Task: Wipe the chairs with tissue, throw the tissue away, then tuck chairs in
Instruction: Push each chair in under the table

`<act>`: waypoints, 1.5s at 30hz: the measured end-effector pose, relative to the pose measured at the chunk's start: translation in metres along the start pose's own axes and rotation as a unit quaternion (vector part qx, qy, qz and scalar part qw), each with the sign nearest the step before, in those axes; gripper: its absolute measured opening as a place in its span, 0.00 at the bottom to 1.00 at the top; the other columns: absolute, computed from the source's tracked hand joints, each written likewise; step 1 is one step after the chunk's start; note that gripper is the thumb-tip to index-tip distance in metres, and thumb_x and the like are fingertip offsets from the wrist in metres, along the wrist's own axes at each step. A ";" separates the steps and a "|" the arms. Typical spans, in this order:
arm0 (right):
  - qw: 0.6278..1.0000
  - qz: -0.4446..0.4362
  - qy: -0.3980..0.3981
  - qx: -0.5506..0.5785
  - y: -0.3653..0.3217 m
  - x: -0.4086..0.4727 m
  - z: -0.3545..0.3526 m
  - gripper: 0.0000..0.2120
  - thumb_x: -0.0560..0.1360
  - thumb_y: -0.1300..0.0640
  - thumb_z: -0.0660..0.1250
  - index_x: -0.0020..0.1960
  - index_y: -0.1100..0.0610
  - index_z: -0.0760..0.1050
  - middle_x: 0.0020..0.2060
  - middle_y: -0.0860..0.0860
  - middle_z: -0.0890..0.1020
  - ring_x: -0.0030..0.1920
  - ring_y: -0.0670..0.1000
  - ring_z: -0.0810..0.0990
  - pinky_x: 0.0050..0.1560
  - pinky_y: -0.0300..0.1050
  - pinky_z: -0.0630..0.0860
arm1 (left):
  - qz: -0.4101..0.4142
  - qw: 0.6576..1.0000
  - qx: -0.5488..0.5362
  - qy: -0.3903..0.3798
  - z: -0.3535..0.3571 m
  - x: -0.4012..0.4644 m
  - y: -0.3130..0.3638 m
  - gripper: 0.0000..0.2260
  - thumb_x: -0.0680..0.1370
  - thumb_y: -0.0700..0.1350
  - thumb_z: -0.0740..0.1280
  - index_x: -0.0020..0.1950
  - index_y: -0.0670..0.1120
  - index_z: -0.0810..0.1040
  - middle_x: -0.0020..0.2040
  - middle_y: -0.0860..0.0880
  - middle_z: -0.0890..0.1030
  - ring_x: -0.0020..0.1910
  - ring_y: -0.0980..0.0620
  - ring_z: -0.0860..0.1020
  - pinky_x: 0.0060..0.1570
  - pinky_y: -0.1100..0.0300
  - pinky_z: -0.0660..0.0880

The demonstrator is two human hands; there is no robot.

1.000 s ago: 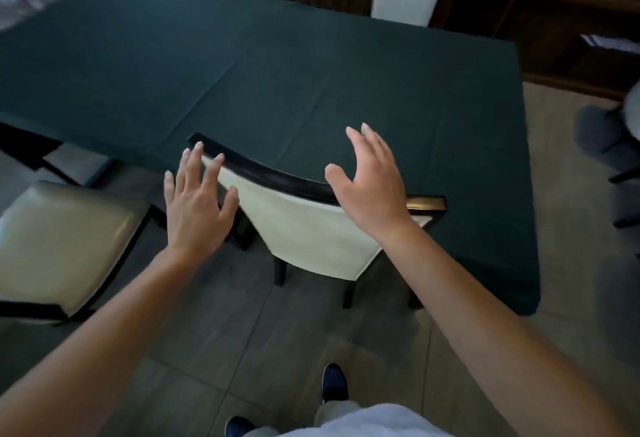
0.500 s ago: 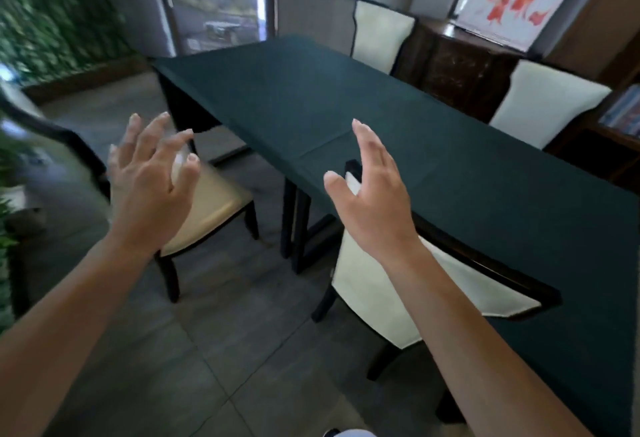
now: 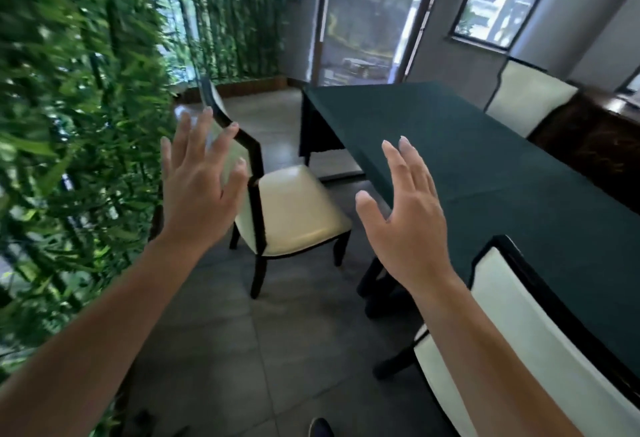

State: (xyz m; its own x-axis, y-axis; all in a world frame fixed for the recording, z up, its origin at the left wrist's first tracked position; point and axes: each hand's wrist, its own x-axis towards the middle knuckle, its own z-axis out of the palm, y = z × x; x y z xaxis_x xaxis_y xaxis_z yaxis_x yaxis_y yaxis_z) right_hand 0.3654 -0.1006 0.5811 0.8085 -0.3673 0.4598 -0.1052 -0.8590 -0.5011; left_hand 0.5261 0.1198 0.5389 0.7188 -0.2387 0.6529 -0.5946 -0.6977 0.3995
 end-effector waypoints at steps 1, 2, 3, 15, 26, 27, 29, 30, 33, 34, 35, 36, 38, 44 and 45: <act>1.000 -0.012 -0.001 0.003 0.001 0.010 0.008 0.33 0.80 0.45 0.62 0.82 0.48 0.57 0.83 0.46 0.54 0.82 0.45 0.50 0.80 0.52 0.57 | -0.003 1.000 0.010 0.009 0.001 0.003 -0.008 0.24 0.83 0.54 0.55 0.77 0.47 0.70 0.82 0.44 0.61 0.83 0.43 0.51 0.78 0.34 0.50; 1.000 -0.023 -0.003 0.007 0.003 0.020 0.016 0.32 0.80 0.46 0.63 0.82 0.48 0.58 0.83 0.45 0.54 0.82 0.45 0.49 0.80 0.52 0.56 | -0.006 1.000 0.023 0.016 0.004 0.006 -0.016 0.24 0.83 0.54 0.55 0.77 0.47 0.70 0.82 0.44 0.61 0.83 0.43 0.52 0.78 0.34 0.50; 0.999 -0.033 -0.004 0.012 0.006 0.030 0.023 0.32 0.81 0.47 0.63 0.82 0.48 0.58 0.83 0.45 0.55 0.82 0.44 0.49 0.80 0.52 0.56 | -0.010 0.999 0.037 0.017 0.007 0.010 -0.023 0.24 0.83 0.54 0.56 0.77 0.47 0.70 0.82 0.44 0.61 0.83 0.42 0.52 0.78 0.33 0.49; 0.989 -0.123 -0.031 0.077 0.039 0.157 0.102 0.28 0.79 0.44 0.60 0.79 0.44 0.64 0.83 0.47 0.55 0.83 0.48 0.48 0.80 0.52 0.52 | -0.073 0.981 0.179 0.026 0.029 0.063 -0.063 0.26 0.83 0.57 0.55 0.79 0.49 0.67 0.83 0.45 0.57 0.83 0.44 0.49 0.79 0.35 0.48; 0.987 -0.160 -0.028 0.012 0.036 0.239 0.192 0.26 0.81 0.45 0.59 0.78 0.47 0.66 0.83 0.52 0.54 0.83 0.54 0.48 0.80 0.62 0.53 | -0.053 0.968 0.241 0.032 0.069 0.127 -0.123 0.24 0.83 0.55 0.58 0.78 0.48 0.68 0.83 0.44 0.57 0.83 0.40 0.49 0.78 0.34 0.47; 0.987 -0.161 -0.022 0.002 0.035 0.248 0.201 0.26 0.81 0.44 0.58 0.78 0.48 0.66 0.83 0.53 0.54 0.83 0.55 0.48 0.80 0.63 0.53 | -0.051 0.969 0.240 0.032 0.074 0.136 -0.132 0.24 0.83 0.55 0.58 0.78 0.48 0.68 0.83 0.44 0.57 0.83 0.39 0.49 0.78 0.33 0.48; 0.986 -0.164 -0.010 -0.020 0.030 0.264 0.218 0.27 0.82 0.43 0.57 0.79 0.48 0.66 0.83 0.53 0.54 0.83 0.56 0.48 0.80 0.64 0.52 | -0.045 0.970 0.236 0.030 0.084 0.155 -0.151 0.25 0.83 0.55 0.58 0.79 0.49 0.67 0.83 0.43 0.57 0.83 0.38 0.50 0.77 0.32 0.49; 0.986 -0.163 -0.003 -0.031 0.026 0.273 0.226 0.27 0.82 0.43 0.56 0.79 0.48 0.65 0.83 0.54 0.54 0.83 0.56 0.48 0.80 0.63 0.51 | -0.038 0.971 0.236 0.023 0.089 0.165 -0.160 0.25 0.83 0.55 0.58 0.79 0.49 0.67 0.83 0.43 0.57 0.83 0.38 0.49 0.77 0.31 0.50; 0.985 -0.152 0.016 -0.080 0.013 0.297 0.250 0.29 0.83 0.41 0.55 0.82 0.48 0.59 0.83 0.54 0.52 0.83 0.57 0.46 0.81 0.63 0.48 | -0.019 0.972 0.234 -0.018 0.107 0.191 -0.183 0.26 0.83 0.57 0.57 0.80 0.48 0.66 0.84 0.42 0.53 0.83 0.37 0.47 0.76 0.30 0.50; 0.984 -0.150 0.020 -0.094 0.009 0.304 0.257 0.30 0.83 0.41 0.54 0.82 0.49 0.58 0.83 0.55 0.52 0.83 0.57 0.46 0.81 0.64 0.48 | -0.012 0.972 0.231 -0.027 0.113 0.197 -0.189 0.26 0.83 0.57 0.57 0.80 0.48 0.66 0.84 0.42 0.52 0.83 0.37 0.46 0.76 0.30 0.50; 0.984 -0.146 0.023 -0.103 0.007 0.311 0.265 0.30 0.83 0.41 0.54 0.82 0.49 0.57 0.83 0.55 0.51 0.83 0.58 0.46 0.80 0.64 0.48 | -0.004 0.973 0.226 -0.035 0.119 0.204 -0.195 0.27 0.83 0.58 0.56 0.80 0.48 0.66 0.84 0.42 0.51 0.83 0.38 0.46 0.76 0.30 0.49; 0.984 -0.140 0.027 -0.108 0.005 0.318 0.272 0.29 0.84 0.41 0.54 0.82 0.49 0.58 0.83 0.55 0.52 0.83 0.58 0.46 0.80 0.65 0.48 | 0.003 0.974 0.222 -0.042 0.125 0.212 -0.202 0.27 0.83 0.59 0.55 0.80 0.48 0.66 0.84 0.43 0.51 0.83 0.38 0.45 0.77 0.31 0.49; 0.985 -0.124 0.028 -0.118 0.003 0.331 0.286 0.29 0.84 0.41 0.53 0.82 0.50 0.58 0.83 0.56 0.52 0.83 0.59 0.46 0.80 0.66 0.49 | 0.007 0.975 0.216 -0.053 0.137 0.229 -0.218 0.27 0.84 0.59 0.54 0.80 0.48 0.65 0.84 0.43 0.50 0.83 0.38 0.44 0.77 0.32 0.48; 0.984 -0.089 0.018 -0.150 0.016 0.367 0.316 0.29 0.84 0.40 0.52 0.82 0.50 0.57 0.83 0.56 0.51 0.83 0.59 0.45 0.79 0.67 0.49 | 0.033 0.977 0.196 -0.077 0.180 0.274 -0.242 0.27 0.83 0.59 0.54 0.80 0.49 0.64 0.84 0.42 0.51 0.83 0.38 0.45 0.78 0.32 0.46; 0.985 -0.088 0.021 -0.145 0.019 0.375 0.322 0.29 0.84 0.40 0.51 0.82 0.51 0.58 0.83 0.56 0.52 0.83 0.59 0.46 0.79 0.67 0.49 | 0.036 0.977 0.200 -0.071 0.186 0.282 -0.245 0.27 0.83 0.58 0.55 0.80 0.49 0.64 0.84 0.42 0.51 0.83 0.38 0.46 0.78 0.33 0.46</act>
State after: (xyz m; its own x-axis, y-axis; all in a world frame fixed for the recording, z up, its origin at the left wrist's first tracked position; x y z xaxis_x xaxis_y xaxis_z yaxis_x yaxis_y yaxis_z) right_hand 0.8529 -0.1400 0.5080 0.8055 -0.2118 0.5535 -0.1308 -0.9745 -0.1824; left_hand 0.9416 0.0972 0.5058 0.7397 -0.3680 0.5634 -0.4775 -0.8770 0.0541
